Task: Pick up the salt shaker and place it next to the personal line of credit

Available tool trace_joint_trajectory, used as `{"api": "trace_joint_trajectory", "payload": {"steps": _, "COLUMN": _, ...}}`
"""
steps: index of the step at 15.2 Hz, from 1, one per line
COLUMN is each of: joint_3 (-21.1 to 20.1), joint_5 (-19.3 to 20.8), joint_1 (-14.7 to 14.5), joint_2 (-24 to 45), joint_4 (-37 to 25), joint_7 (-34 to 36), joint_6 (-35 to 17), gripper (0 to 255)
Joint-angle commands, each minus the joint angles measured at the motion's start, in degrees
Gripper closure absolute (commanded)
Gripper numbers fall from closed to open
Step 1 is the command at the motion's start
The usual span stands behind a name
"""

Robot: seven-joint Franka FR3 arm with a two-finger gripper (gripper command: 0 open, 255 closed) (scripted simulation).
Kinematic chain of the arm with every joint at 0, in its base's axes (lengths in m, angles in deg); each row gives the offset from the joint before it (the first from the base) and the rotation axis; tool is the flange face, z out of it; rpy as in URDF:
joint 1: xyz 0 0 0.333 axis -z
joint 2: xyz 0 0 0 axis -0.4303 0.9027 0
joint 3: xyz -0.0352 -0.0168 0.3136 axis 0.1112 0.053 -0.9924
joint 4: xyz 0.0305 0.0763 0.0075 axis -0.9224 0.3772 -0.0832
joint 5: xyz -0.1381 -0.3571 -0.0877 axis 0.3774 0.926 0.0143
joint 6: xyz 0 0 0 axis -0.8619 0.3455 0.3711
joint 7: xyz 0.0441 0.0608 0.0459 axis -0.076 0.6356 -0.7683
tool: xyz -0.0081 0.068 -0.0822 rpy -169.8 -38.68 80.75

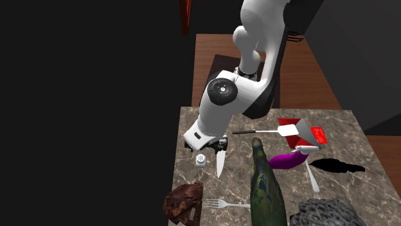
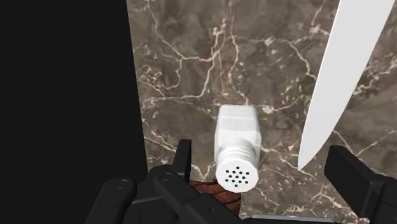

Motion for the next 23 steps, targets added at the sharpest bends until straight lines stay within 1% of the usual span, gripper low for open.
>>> {"api": "trace_joint_trajectory", "payload": {"steps": 1, "joint_3": 0.0, "joint_5": -0.1, "joint_1": 0.3, "joint_2": 2.4, "joint_4": -1.4, "joint_7": -0.8, "joint_6": -1.2, "gripper": 0}}
{"api": "trace_joint_trajectory", "payload": {"steps": 8, "joint_3": -0.2, "joint_5": -0.8, "joint_1": 0.7, "joint_2": 5.7, "joint_4": -0.6, "joint_7": -1.3, "joint_6": -5.3, "gripper": 0}}
{"api": "trace_joint_trajectory", "payload": {"steps": 16, "joint_3": -0.2, "joint_5": -0.8, "joint_1": 0.7, "joint_2": 5.6, "joint_4": -0.6, "joint_7": -1.3, "joint_6": -5.2, "gripper": 0}}
{"api": "trace_joint_trajectory", "payload": {"steps": 17, "joint_3": -0.2, "joint_5": -0.8, "joint_1": 0.7, "joint_2": 5.6, "joint_4": -0.6, "joint_7": -1.3, "joint_6": -5.2, "gripper": 255}}
{"api": "trace_joint_trajectory", "payload": {"steps": 23, "joint_3": -0.2, "joint_5": -0.8, "joint_1": 0.7, "joint_2": 5.6, "joint_4": -0.6, "joint_7": -1.3, "joint_6": -5.2, "gripper": 255}}
